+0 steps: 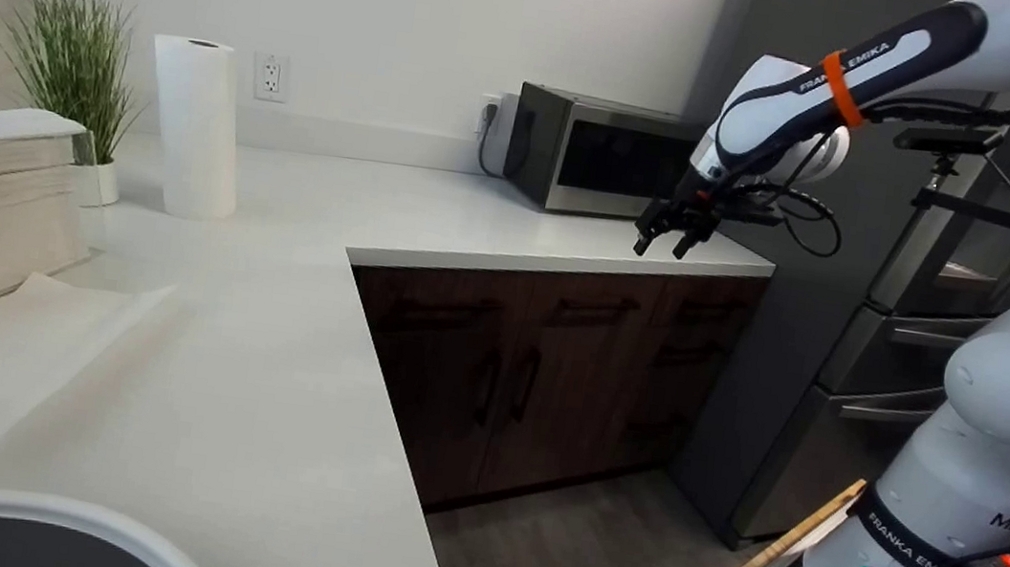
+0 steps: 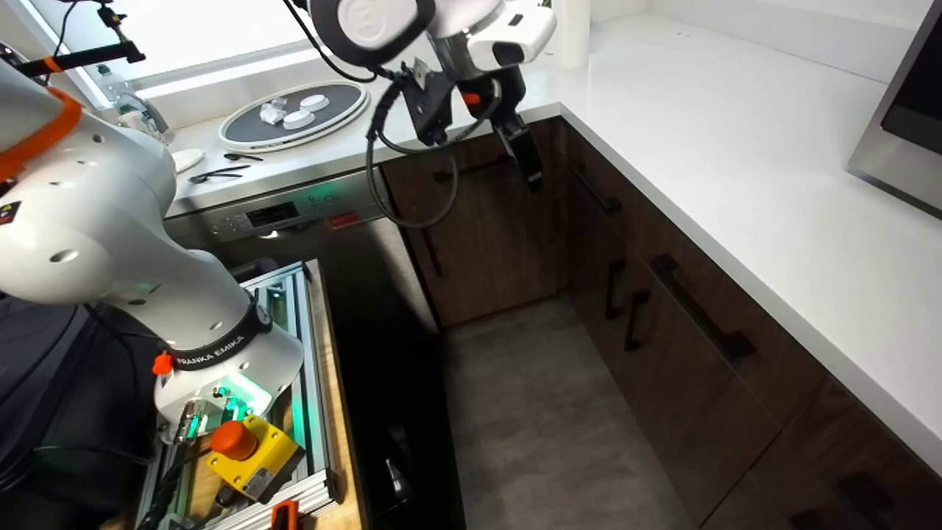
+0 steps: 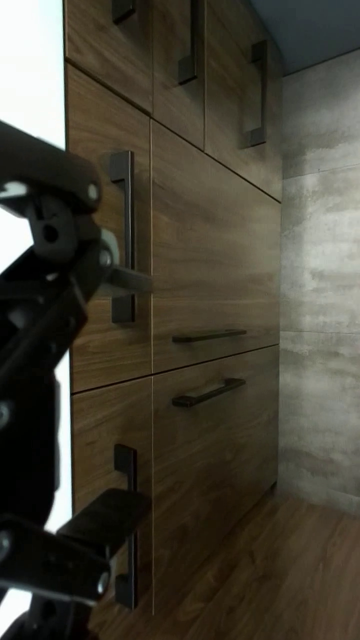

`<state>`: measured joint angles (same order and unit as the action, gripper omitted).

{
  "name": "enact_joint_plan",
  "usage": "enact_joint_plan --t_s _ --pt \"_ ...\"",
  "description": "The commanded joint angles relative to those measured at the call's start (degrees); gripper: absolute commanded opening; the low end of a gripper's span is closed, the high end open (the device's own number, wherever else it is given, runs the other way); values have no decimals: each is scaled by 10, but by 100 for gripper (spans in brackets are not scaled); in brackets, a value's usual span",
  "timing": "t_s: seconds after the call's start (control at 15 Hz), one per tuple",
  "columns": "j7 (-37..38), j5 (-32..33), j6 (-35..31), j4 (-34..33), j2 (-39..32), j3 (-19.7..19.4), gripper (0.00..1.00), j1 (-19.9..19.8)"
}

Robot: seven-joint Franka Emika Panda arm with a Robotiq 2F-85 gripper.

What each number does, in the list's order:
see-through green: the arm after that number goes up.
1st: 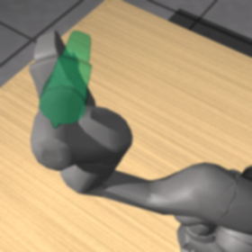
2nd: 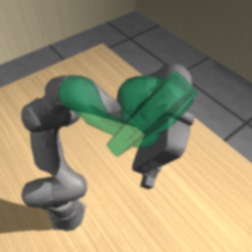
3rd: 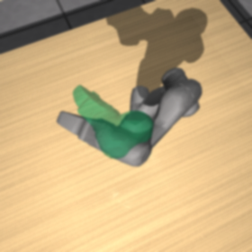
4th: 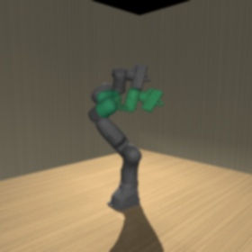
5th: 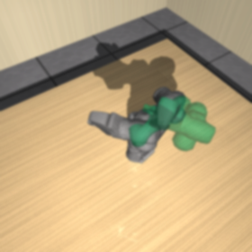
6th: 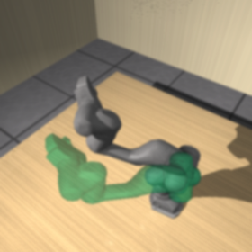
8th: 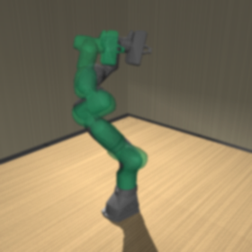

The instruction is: Open the first drawer from the right.

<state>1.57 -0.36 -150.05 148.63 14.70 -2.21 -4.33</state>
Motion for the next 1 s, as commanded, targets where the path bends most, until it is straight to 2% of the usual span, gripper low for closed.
enact_joint_plan --t_s 0.0,0.27,0.4,0.47,0.53,0.73,0.93 --pt "21 44 -133 -27 -139 4 100 -15" --pt "84 128 -220 -80 -273 -21 100 -12" --pt "103 139 -254 -119 -334 -44 100 8" --pt "91 119 -259 -137 -359 -35 100 5" --pt "54 89 -243 -89 -298 -40 100 9" --pt "52 84 -251 -129 -353 -38 100 10" --pt "53 84 -251 -137 -358 -38 100 11"
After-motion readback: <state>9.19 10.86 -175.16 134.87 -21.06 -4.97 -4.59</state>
